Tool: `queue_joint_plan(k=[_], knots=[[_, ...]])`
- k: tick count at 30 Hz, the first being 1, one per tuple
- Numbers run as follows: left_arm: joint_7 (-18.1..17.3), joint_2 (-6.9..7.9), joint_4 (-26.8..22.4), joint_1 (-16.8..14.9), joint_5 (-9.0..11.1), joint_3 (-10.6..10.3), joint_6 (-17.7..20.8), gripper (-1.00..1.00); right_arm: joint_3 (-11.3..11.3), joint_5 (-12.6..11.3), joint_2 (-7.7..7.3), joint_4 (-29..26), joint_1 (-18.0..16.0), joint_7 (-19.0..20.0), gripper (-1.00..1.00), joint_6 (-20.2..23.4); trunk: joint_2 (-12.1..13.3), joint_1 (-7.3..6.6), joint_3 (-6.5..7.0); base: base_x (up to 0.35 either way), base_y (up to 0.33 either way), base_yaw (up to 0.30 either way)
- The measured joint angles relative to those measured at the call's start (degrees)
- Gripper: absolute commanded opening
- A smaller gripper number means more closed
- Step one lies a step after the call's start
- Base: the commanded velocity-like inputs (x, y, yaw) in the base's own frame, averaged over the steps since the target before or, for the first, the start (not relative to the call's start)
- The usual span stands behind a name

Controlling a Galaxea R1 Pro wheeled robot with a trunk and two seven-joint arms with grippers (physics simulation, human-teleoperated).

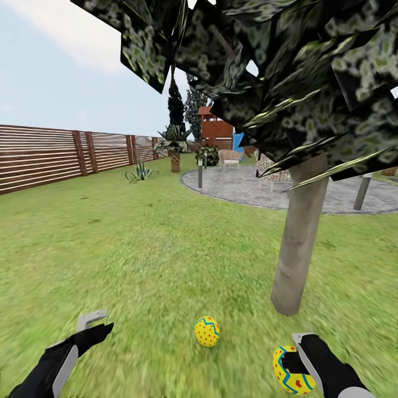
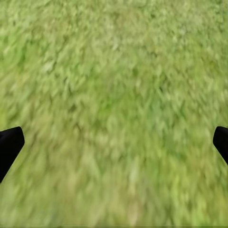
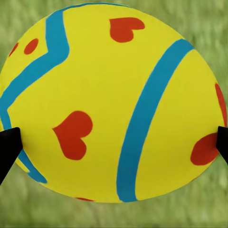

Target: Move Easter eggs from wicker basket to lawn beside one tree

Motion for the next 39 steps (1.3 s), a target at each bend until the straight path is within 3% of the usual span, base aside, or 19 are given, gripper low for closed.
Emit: queue_joint_plan(k=[30,39], knots=[[0.0,-0.25,0.1,0.0,0.0,-0.4,0.1,1.0,0.0,-0.1,0.05,0.0,0.0,0.0,-1.0,0.0,-0.4,0.77,-6.65,0.0,0.0,0.0],[-0.4,-0.25,0.0,0.0,0.0,-0.4,-0.3,1.0,0.0,-0.1,0.15,0.0,0.0,0.0,-1.0,0.0,-0.4,0.74,-6.66,0.191,0.0,0.0]])
